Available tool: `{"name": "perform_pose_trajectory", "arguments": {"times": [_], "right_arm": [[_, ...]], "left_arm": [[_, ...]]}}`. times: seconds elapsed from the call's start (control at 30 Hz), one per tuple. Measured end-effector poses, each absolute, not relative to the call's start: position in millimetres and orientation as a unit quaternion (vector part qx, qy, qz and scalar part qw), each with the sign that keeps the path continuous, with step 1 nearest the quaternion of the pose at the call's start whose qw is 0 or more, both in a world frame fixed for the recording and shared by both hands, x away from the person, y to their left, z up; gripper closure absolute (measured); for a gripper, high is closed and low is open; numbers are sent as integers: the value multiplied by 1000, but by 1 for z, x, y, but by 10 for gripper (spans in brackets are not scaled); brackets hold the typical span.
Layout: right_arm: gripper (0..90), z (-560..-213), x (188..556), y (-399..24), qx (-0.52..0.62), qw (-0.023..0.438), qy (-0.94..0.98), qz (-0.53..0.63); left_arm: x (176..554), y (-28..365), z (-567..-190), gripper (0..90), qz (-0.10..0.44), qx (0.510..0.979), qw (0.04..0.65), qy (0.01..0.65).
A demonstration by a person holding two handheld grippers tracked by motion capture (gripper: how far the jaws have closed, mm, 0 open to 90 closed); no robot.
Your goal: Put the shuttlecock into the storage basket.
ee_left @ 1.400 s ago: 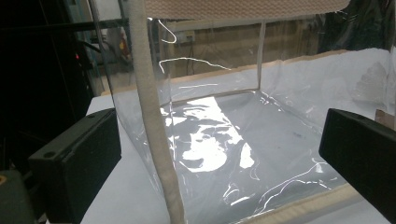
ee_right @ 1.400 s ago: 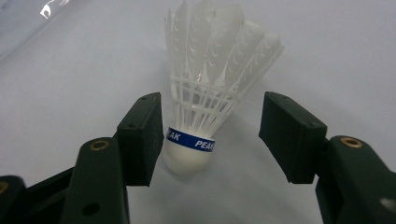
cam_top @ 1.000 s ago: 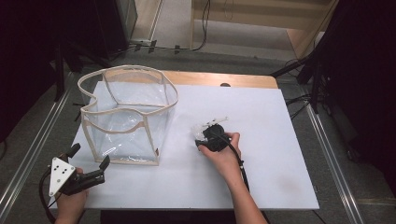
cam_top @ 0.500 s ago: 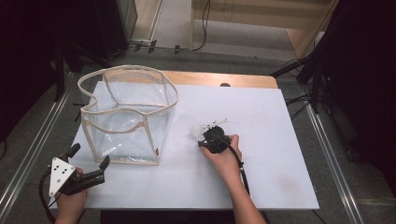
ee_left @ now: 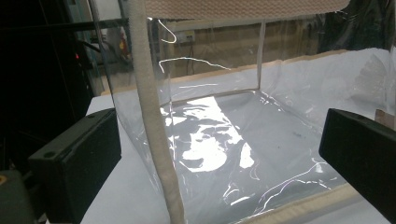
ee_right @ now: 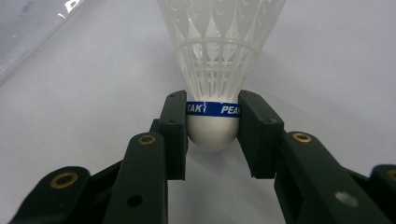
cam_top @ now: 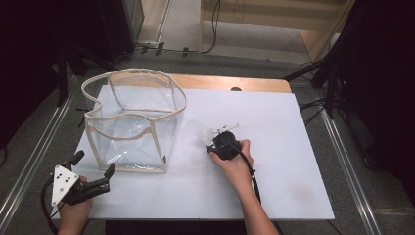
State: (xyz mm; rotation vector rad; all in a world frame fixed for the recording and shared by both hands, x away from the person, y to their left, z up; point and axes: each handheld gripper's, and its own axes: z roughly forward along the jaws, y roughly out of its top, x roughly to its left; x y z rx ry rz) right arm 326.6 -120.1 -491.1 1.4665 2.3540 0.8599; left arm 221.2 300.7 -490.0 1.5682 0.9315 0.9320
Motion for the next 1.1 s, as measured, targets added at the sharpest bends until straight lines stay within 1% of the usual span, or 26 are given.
{"name": "perform_pose_trajectory", "arguments": {"times": [1.1], "right_arm": [[626,-470,328,-126,491,149,783,351]], "left_arm": [[221,300,-490,0,388,654,520,389]]}}
